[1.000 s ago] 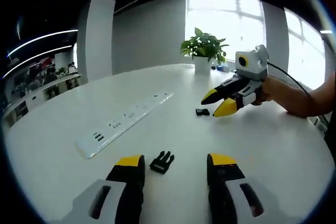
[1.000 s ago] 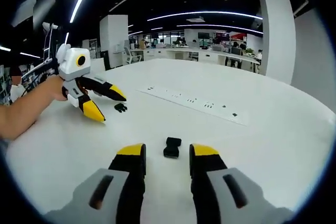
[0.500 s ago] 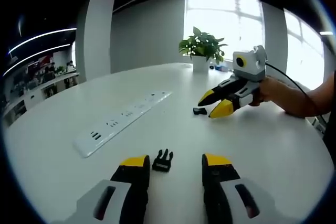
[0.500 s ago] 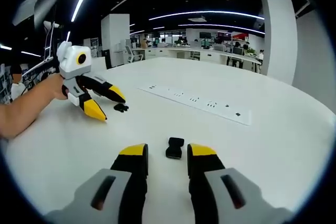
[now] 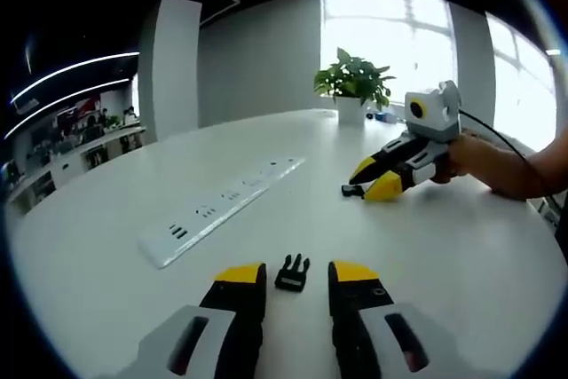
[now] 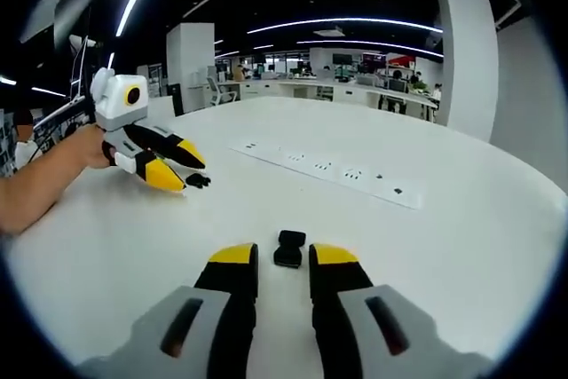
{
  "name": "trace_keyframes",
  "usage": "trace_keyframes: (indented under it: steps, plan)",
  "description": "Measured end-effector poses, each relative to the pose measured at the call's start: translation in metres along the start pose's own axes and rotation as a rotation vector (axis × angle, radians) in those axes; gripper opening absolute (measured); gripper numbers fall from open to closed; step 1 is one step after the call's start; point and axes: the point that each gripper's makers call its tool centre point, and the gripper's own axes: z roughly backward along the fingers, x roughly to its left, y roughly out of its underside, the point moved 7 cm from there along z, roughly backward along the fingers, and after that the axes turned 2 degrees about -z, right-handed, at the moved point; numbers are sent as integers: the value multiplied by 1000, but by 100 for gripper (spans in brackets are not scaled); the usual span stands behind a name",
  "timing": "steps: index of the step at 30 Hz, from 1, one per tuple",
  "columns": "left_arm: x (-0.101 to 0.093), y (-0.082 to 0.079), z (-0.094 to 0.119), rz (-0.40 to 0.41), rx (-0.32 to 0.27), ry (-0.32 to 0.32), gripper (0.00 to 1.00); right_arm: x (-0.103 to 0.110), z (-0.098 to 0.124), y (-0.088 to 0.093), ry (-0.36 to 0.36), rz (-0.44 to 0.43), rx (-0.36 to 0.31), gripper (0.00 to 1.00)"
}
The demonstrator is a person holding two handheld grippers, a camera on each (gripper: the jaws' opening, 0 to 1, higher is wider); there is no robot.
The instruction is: Snap the two parts of the plastic buckle together until the buckle closes and remains connected.
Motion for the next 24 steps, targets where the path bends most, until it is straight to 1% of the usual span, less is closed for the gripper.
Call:
trace_keyframes:
  steps: [4, 11, 13, 18, 24]
  plan:
    - [-1, 2, -2, -9, 19, 1, 28, 1, -2, 0, 8, 14, 4, 21]
    - [1, 1, -2, -22, 16, 9, 26, 0, -4, -1, 19, 15, 0, 19]
    - [1, 0, -2, -28, 14, 11, 24, 0, -4, -1, 19, 15, 0, 19]
    - [0, 0, -3, -16, 8, 7, 24, 1, -1, -1, 18, 9, -2, 18]
    - [1, 0, -1, -20, 13, 8, 23, 0, -1, 0, 26, 0, -8, 19]
